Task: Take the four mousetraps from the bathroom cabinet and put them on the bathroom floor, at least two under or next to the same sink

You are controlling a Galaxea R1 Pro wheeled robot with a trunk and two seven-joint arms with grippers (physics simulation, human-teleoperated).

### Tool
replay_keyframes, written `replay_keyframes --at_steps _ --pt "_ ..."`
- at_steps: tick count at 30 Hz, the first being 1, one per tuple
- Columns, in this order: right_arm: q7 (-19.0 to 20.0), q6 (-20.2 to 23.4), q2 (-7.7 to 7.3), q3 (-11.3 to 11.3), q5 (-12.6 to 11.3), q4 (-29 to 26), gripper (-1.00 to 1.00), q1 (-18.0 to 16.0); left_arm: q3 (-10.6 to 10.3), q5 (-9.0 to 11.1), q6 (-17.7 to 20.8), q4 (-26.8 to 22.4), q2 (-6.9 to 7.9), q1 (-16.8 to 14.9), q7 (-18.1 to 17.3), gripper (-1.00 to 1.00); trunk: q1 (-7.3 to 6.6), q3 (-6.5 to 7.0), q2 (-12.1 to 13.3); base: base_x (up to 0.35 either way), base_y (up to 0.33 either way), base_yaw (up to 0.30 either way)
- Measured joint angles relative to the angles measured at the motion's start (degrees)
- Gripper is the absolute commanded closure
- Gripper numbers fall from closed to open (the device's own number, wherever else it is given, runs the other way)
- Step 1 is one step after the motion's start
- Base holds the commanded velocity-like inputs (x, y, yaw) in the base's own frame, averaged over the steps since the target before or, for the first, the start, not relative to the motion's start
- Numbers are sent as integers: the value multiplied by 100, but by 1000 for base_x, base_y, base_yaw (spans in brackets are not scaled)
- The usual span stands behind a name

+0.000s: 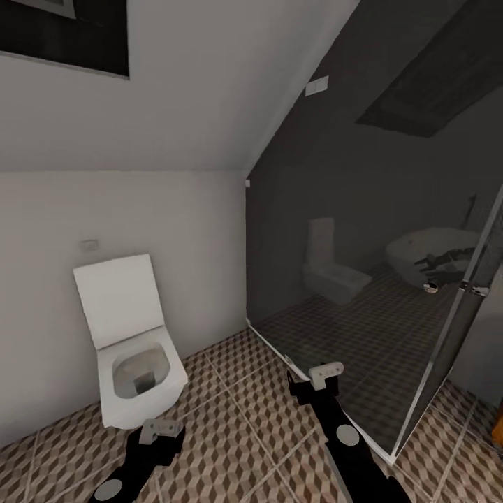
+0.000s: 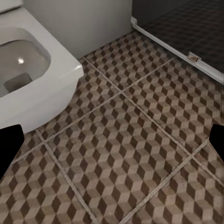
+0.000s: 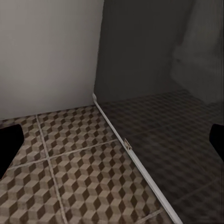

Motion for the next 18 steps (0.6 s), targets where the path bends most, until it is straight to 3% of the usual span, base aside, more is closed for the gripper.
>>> replay_keyframes --at_steps 18 --pt "0 0 -3 -1 1 -1 -100 1 0 0 -1 27 0 0 1 -100 0 -46 0 0 0 -220"
